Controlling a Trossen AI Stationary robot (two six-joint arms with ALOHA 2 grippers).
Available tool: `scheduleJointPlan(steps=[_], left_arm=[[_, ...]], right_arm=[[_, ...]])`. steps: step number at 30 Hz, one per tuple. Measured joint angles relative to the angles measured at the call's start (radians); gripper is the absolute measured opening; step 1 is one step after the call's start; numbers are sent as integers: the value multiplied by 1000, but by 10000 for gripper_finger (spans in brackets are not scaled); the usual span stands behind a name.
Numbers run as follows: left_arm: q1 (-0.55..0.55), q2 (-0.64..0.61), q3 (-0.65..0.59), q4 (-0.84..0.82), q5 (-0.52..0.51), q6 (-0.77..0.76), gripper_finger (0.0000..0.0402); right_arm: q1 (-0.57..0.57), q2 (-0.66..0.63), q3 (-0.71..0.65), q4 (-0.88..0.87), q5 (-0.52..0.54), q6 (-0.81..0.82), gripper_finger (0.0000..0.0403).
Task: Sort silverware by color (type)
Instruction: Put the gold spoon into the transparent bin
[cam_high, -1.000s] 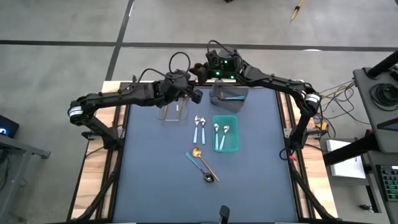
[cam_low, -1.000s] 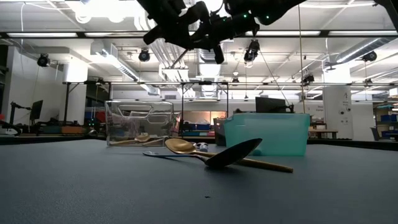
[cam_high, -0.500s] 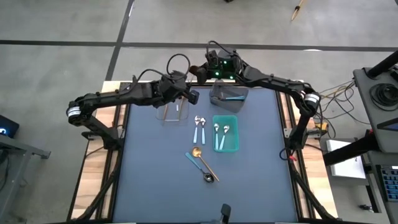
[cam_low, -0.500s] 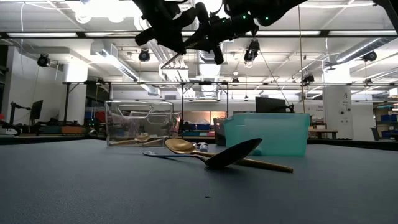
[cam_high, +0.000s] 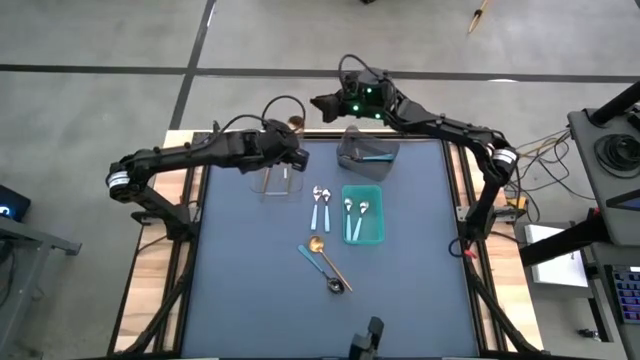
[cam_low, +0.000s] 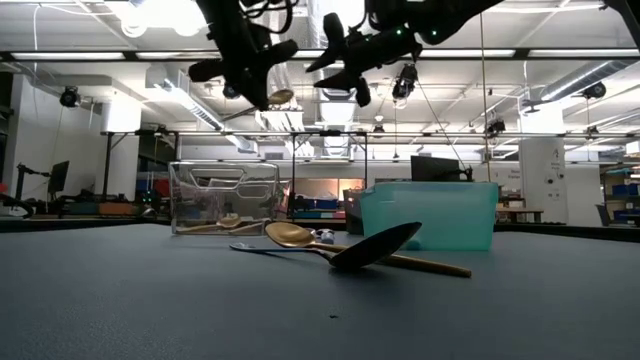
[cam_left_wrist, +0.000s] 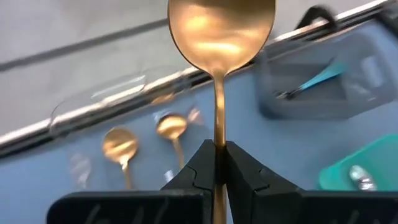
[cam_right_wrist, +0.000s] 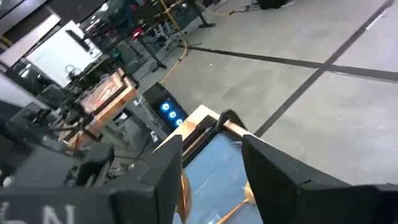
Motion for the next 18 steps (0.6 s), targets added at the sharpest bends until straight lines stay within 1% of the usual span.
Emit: scheduleJointPlan(steps=[4,6,7,11,13,18], left_arm=[[15,0,-20,-46,21,-67,0],[29,0,-39,-42,32,-89,0],[41,0,-50,-27,42,-97,0],[110,1,-119,75,150,-134,0],[141,3,-148,114,175,-157,0],[213,6,-200,146,219,-185,0]], right_arm=[[-30,-30,0,-46,-5,7,171],[-39,-40,0,-73,-4,-1,175],[-44,-45,0,-89,-5,-7,175],[-47,-67,0,-127,-6,-40,176],[-47,-76,1,-138,-5,-48,176],[-47,-86,1,-170,-5,-59,176]])
